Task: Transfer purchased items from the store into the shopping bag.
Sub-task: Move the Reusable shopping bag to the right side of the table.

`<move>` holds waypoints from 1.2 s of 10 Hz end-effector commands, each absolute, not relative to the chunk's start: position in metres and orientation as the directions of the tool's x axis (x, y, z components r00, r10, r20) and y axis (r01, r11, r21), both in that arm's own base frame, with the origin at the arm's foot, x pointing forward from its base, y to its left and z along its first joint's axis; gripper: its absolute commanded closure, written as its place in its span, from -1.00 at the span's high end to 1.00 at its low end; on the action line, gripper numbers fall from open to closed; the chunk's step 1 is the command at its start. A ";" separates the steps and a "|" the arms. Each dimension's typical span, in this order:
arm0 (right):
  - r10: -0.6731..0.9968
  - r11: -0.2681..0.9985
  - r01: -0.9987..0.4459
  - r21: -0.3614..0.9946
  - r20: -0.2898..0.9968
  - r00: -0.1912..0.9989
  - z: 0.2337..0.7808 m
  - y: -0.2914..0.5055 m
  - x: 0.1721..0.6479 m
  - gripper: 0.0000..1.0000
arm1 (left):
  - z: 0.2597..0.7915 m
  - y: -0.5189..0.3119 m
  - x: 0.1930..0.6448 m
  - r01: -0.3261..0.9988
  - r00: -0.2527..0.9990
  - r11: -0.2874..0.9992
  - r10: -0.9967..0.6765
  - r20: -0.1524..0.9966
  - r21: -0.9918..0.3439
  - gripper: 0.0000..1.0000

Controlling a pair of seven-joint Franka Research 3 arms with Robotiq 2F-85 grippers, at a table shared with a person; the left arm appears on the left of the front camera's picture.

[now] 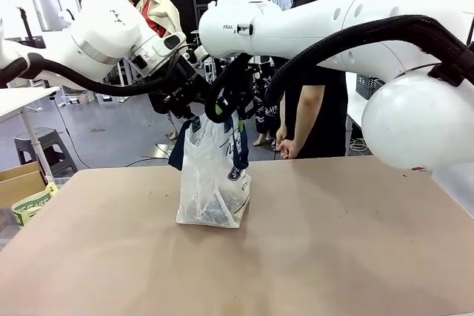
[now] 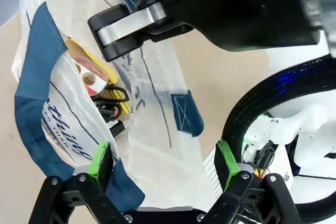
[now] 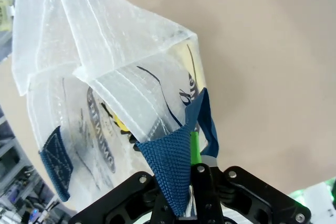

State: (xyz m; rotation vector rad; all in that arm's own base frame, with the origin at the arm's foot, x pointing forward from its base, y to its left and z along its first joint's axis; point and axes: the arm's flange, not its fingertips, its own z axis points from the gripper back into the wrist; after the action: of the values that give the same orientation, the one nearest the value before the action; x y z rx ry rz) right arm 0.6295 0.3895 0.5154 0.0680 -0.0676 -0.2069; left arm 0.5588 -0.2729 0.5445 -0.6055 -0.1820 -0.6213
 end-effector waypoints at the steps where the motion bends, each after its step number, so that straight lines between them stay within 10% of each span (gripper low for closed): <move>1: -0.246 0.963 0.238 0.125 0.047 0.968 0.517 0.396 0.633 -1.00 | 0.545 -0.280 0.561 0.586 0.809 0.642 -0.494 0.319 -0.494 1.00; 10: -0.245 0.963 0.239 0.127 0.033 0.969 0.517 0.398 0.636 -1.00 | 0.527 -0.309 0.553 0.644 0.762 0.654 -0.593 0.260 -0.397 1.00; 12: -0.247 0.962 0.241 0.132 0.031 0.969 0.518 0.399 0.636 -1.00 | 0.525 -0.310 0.552 0.659 0.749 0.651 -0.611 0.255 -0.376 0.30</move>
State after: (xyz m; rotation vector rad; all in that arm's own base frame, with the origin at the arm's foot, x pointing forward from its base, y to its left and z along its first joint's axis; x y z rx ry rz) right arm 0.6320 0.3892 0.5139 0.0987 -0.0546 -0.2309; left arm 0.5528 -0.2996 0.5249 -0.4896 -0.1348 -0.7102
